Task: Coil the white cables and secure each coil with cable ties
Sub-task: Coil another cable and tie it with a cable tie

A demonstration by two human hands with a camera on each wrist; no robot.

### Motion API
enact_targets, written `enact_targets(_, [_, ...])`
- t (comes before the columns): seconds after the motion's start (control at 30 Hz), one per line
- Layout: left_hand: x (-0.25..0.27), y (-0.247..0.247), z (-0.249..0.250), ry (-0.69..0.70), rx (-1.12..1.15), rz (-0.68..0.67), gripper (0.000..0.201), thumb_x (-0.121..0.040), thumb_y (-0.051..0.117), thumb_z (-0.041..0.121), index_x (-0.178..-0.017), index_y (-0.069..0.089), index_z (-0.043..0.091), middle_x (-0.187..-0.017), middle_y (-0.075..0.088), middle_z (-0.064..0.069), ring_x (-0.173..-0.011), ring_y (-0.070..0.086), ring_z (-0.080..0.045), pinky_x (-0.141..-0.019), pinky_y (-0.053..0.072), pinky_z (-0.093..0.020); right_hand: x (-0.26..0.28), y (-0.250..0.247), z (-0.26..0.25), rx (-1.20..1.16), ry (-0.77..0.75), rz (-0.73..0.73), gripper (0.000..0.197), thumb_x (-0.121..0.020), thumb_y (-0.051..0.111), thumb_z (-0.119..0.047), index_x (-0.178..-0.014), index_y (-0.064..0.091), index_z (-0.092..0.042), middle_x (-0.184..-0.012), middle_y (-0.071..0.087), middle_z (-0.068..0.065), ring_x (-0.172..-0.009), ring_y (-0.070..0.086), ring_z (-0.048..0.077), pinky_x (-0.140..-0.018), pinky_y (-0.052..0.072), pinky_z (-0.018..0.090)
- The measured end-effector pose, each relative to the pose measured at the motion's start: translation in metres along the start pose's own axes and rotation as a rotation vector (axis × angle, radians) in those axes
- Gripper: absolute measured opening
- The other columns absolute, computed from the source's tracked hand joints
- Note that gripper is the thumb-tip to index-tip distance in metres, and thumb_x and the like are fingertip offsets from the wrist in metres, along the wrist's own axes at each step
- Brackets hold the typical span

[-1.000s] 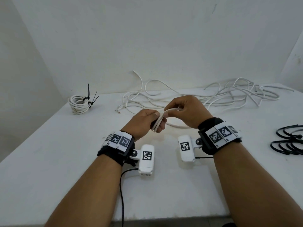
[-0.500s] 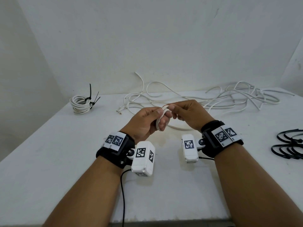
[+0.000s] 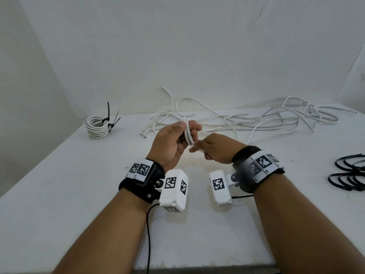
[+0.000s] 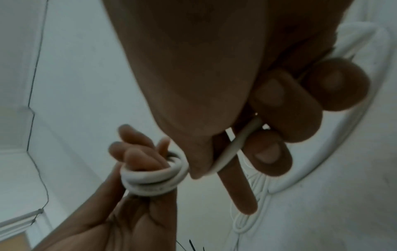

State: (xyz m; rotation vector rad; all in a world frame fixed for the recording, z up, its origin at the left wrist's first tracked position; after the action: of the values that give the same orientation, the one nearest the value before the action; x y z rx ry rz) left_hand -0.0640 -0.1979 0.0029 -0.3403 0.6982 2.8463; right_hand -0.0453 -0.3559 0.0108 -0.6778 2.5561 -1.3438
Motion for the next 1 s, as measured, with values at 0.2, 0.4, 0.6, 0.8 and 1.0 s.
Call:
enact_targets(0.2, [-0.005, -0.01, -0.007, 0.114, -0.342, 0.168, 0.025, -0.102, 0.042, 0.01, -0.095, 0.065, 0.006, -0.089, 0.075, -0.005, -0.08, 0.067, -0.016, -0.082, 0.054, -0.028, 0.003, 0.007, -0.001, 0.07, -0.029, -0.118, 0.029, -0.1, 0.052, -0.035, -0.125, 0.064, -0.028, -0.069, 0.059, -0.008, -0.061, 0.052, 0.005, -0.066, 0.039, 0.021])
enact_targets(0.4, [-0.001, -0.011, -0.006, 0.102, -1.01, 0.027, 0.027, -0.099, 0.048, 0.016, -0.08, 0.067, 0.013, -0.07, 0.069, 0.015, -0.062, 0.062, 0.003, -0.061, 0.045, -0.013, 0.006, 0.006, -0.006, 0.09, -0.163, -0.015, 0.015, -0.09, 0.068, -0.028, -0.1, 0.077, -0.022, -0.075, 0.063, -0.004, -0.067, 0.056, 0.011, -0.068, 0.045, 0.027])
enact_targets(0.6, [0.003, -0.01, -0.001, -0.08, -1.151, -0.165, 0.038, -0.098, 0.041, 0.027, -0.069, 0.061, 0.014, -0.066, 0.067, -0.002, -0.061, 0.054, -0.009, -0.069, 0.044, -0.034, 0.008, -0.007, 0.003, -0.186, -0.209, 0.274, 0.016, -0.068, 0.087, -0.024, -0.069, 0.072, -0.018, -0.066, 0.07, -0.002, -0.057, 0.056, 0.006, -0.056, 0.043, 0.022])
enact_targets(0.8, [0.003, -0.009, -0.002, -0.217, -0.713, -0.195, 0.034, -0.101, 0.035, 0.013, -0.097, 0.062, -0.007, -0.067, 0.06, -0.004, -0.062, 0.051, -0.016, -0.066, 0.044, -0.026, 0.009, -0.013, 0.005, -0.263, -0.288, 0.446, 0.016, -0.071, 0.087, -0.023, -0.072, 0.071, -0.019, -0.067, 0.069, -0.004, -0.061, 0.059, 0.003, -0.059, 0.046, 0.016])
enact_targets(1.0, [0.008, -0.001, 0.002, -0.127, -0.406, -0.228, 0.046, -0.101, 0.037, 0.017, -0.071, 0.071, 0.014, -0.058, 0.046, -0.006, -0.055, 0.045, -0.017, -0.061, 0.037, -0.026, 0.008, -0.02, 0.01, -0.463, -0.3, 0.53, 0.013, -0.071, 0.086, -0.03, -0.073, 0.076, -0.021, -0.077, 0.074, 0.009, -0.078, 0.063, 0.044, -0.075, 0.054, 0.051])
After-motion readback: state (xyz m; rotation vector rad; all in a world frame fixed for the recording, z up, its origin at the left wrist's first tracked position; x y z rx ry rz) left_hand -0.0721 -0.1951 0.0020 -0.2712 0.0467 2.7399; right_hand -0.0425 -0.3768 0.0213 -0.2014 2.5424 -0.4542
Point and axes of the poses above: each hand's wrist, its own x-axis away from the middle knuckle, its own y-axis out of the palm, z = x × y, the point moved 1 cm from there along -x, towards the middle knuckle
